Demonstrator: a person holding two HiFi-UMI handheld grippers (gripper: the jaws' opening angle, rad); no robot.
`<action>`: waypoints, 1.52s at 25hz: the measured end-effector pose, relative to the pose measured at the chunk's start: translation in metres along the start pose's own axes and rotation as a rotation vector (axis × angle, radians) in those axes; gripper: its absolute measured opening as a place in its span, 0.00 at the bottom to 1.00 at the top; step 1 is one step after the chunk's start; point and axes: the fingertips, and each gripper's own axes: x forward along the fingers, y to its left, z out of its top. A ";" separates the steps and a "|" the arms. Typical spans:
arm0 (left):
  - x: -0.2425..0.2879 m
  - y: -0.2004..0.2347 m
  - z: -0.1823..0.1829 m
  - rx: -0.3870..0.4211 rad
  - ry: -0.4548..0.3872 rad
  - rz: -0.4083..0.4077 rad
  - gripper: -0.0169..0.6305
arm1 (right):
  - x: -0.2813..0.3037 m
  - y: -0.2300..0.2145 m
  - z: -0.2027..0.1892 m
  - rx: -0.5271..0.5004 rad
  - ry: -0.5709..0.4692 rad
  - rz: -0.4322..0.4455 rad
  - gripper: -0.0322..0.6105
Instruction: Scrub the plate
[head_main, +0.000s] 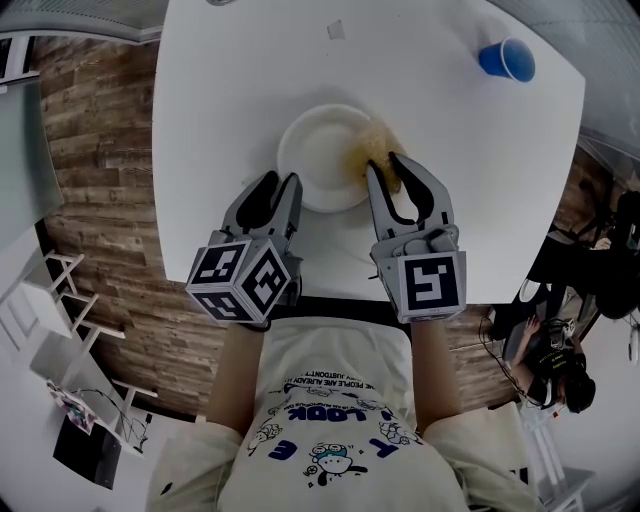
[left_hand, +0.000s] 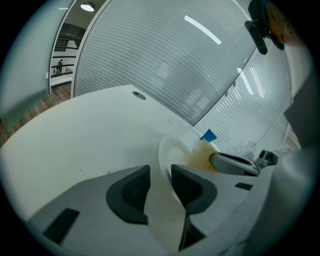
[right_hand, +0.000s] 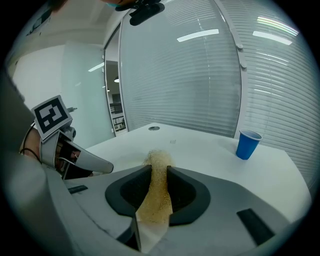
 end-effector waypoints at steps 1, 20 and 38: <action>0.001 -0.002 0.000 -0.002 0.004 -0.005 0.27 | 0.000 0.000 0.001 0.000 0.001 0.001 0.20; 0.007 0.004 -0.005 -0.110 0.054 -0.031 0.15 | 0.000 0.006 0.004 -0.026 -0.001 0.002 0.20; 0.016 0.005 -0.006 -0.118 0.104 -0.036 0.14 | 0.032 -0.005 0.022 -0.064 -0.005 -0.015 0.20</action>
